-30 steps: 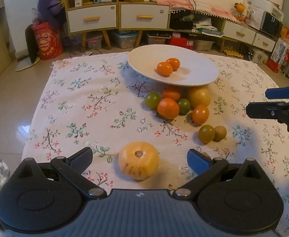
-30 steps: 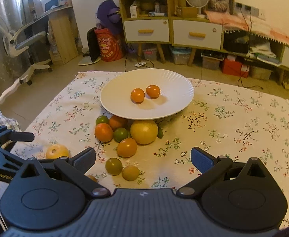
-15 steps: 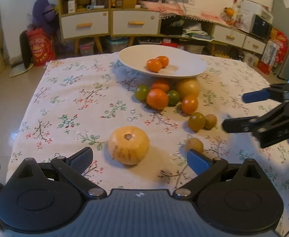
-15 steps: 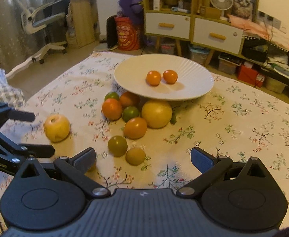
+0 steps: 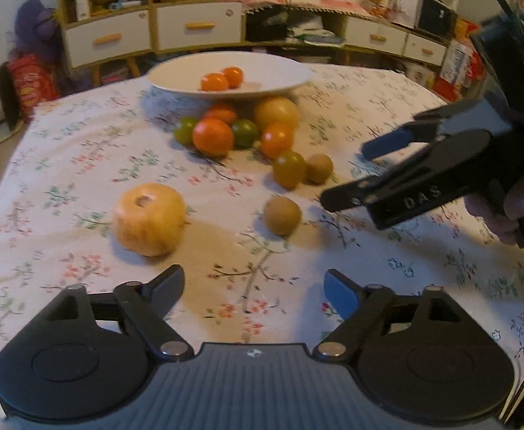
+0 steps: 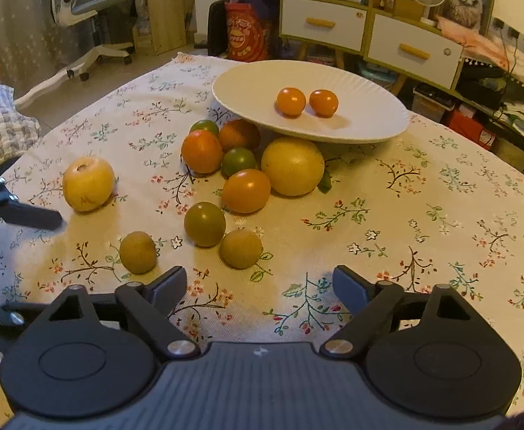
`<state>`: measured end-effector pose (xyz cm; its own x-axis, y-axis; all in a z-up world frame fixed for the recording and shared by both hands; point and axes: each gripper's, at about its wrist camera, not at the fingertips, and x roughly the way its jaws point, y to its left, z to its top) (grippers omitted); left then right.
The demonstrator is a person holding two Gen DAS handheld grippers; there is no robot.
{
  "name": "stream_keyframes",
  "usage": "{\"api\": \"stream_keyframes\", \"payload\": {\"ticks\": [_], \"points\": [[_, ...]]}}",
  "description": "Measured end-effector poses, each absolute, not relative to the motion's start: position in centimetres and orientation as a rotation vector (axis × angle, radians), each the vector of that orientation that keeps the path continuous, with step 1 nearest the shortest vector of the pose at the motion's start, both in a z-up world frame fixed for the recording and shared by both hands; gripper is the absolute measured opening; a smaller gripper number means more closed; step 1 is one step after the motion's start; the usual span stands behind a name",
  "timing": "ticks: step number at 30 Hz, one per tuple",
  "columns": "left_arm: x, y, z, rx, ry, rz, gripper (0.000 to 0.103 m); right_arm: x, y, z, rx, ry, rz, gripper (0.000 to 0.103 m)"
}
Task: Organize fruits
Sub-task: 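Grasp a small brown round fruit with the left gripper while the right grasps another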
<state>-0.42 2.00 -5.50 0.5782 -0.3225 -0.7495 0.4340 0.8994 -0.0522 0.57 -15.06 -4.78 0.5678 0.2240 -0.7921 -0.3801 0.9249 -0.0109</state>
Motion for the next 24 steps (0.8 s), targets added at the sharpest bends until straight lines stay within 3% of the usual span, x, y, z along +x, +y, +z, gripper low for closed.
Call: {"api": "stream_keyframes", "payload": {"ticks": [9,14,24], "points": [[0.5,1.3,-5.7,0.105,0.806,-0.483,0.053,1.0,-15.1,-5.0,-0.194,0.892,0.382,0.074],[0.7,0.8,-5.6,0.096,0.79,-0.498,0.044,1.4,-15.1,-5.0,-0.184,0.885,0.411,0.053],[1.5,0.4,-5.6,0.068,0.774,-0.505,0.032,1.1,-14.5,-5.0,-0.207,0.874,0.448,0.046]]}}
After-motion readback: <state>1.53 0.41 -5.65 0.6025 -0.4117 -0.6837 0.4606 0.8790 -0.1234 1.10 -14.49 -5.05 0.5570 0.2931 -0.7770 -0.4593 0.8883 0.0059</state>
